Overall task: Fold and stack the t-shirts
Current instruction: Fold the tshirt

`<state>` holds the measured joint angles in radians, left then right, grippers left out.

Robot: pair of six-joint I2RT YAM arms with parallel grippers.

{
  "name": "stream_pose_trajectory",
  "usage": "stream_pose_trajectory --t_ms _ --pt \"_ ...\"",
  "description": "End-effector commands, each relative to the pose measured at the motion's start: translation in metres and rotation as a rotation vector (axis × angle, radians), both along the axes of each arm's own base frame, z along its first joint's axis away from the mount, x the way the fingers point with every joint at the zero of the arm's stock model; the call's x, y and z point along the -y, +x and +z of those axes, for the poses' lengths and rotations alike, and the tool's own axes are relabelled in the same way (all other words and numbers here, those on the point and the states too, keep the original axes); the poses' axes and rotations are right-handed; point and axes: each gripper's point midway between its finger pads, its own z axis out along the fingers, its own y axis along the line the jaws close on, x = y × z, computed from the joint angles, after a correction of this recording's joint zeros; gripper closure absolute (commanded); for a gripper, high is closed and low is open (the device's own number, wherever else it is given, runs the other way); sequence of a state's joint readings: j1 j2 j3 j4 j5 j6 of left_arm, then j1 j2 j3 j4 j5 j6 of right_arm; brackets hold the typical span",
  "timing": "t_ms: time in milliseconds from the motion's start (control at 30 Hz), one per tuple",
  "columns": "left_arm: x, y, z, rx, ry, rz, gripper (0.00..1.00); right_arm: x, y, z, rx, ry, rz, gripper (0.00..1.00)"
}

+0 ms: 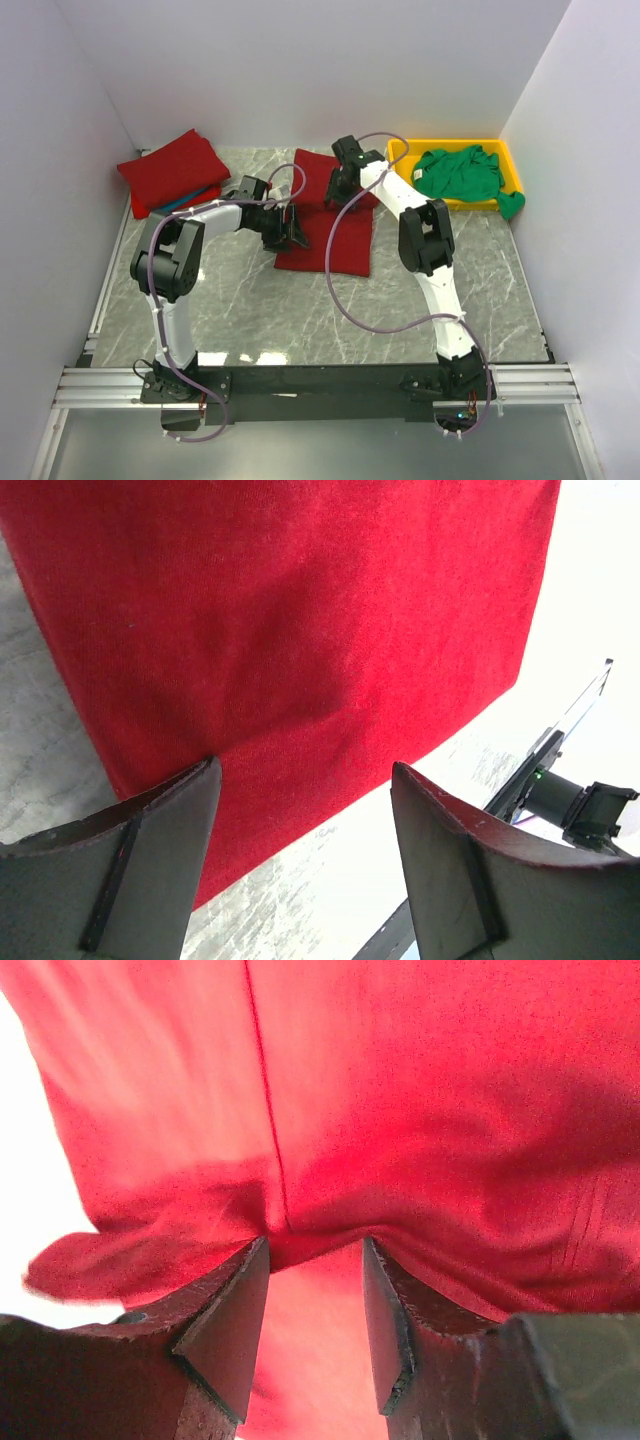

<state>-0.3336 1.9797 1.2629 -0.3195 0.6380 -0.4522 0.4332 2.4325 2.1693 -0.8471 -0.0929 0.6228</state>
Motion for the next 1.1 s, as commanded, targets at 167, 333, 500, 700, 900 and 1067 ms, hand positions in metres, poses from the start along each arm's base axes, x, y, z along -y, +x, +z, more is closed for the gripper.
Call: stream_pose_trajectory --t_ms 167,333,500,700,900,1067 --pt "-0.011 -0.013 -0.006 0.012 0.056 -0.03 0.24 -0.006 0.06 0.061 0.208 0.138 -0.125 0.51" --pt "-0.011 -0.005 0.023 0.075 0.046 -0.01 0.23 0.01 0.048 0.087 0.239 0.137 -0.121 0.5" --pt "-0.017 0.001 0.04 0.13 0.076 0.024 0.22 0.033 0.006 0.099 0.233 0.093 -0.082 0.46" --pt "-0.037 -0.001 0.04 0.156 0.165 0.114 0.23 0.069 -0.076 0.076 0.142 0.011 -0.082 0.44" --pt "-0.05 -0.011 0.019 0.101 0.2 0.167 0.25 0.089 -0.148 0.032 0.033 0.005 -0.122 0.44" --pt "-0.056 -0.016 0.014 0.092 0.222 0.182 0.25 0.096 -0.171 0.015 -0.001 0.008 -0.14 0.45"
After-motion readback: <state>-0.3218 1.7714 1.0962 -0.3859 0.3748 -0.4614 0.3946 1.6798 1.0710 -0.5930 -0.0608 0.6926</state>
